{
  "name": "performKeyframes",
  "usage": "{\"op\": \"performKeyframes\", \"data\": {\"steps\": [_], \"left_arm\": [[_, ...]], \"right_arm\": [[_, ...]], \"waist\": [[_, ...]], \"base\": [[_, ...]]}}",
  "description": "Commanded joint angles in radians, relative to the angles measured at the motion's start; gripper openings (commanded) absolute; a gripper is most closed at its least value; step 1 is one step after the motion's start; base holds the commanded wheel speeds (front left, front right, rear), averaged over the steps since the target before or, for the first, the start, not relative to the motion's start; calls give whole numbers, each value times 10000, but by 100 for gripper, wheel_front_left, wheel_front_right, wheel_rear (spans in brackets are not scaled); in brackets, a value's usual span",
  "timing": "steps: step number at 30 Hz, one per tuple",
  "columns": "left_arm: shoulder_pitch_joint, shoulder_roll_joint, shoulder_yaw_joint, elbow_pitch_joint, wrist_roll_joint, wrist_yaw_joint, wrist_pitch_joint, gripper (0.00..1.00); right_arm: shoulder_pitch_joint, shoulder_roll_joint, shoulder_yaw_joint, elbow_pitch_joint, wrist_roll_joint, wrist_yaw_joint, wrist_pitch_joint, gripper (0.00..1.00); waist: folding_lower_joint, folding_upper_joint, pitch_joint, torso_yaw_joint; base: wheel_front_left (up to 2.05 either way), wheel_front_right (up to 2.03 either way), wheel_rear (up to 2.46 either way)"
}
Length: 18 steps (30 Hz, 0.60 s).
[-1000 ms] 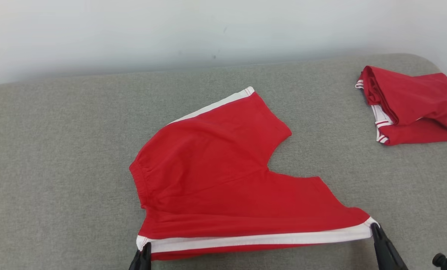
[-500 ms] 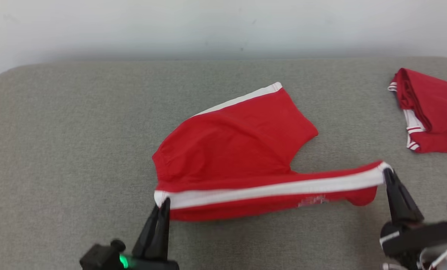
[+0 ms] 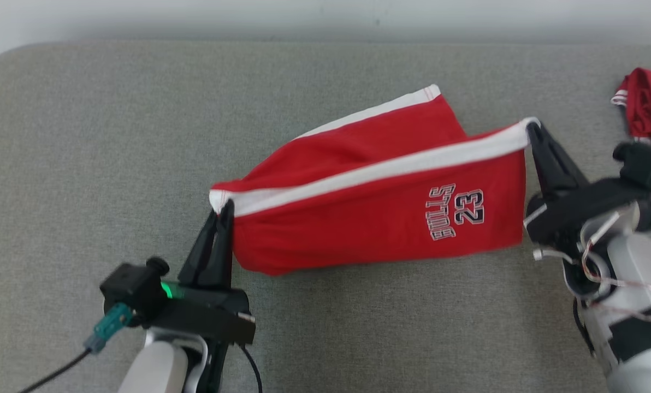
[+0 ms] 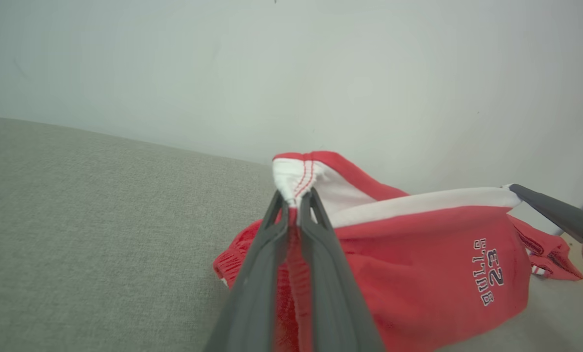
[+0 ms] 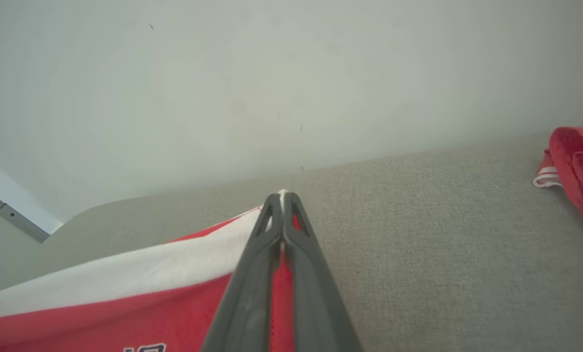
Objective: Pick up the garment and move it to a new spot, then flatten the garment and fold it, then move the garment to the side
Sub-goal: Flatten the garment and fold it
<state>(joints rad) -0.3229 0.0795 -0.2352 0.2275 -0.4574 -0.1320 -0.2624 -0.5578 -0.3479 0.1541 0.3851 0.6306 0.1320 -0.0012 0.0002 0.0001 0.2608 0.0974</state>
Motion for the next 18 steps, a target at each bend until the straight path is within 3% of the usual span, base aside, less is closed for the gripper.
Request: {"op": "performKeyframes", "data": {"steps": [1, 18], "left_arm": [[-200, 52, 31, 86, -57, 32, -32, 0], [-2401, -214, -112, 1939, -280, 32, -30, 0]], "right_arm": [[-299, -37, 76, 193, -25, -33, -82, 0], [-5165, 227, 2011, 5357, -626, -33, -957, 0]], "waist": [[-2, -1, 244, 133], [-2, -1, 1575, 925]], "base": [[0, 0, 0], [0, 0, 0]]}}
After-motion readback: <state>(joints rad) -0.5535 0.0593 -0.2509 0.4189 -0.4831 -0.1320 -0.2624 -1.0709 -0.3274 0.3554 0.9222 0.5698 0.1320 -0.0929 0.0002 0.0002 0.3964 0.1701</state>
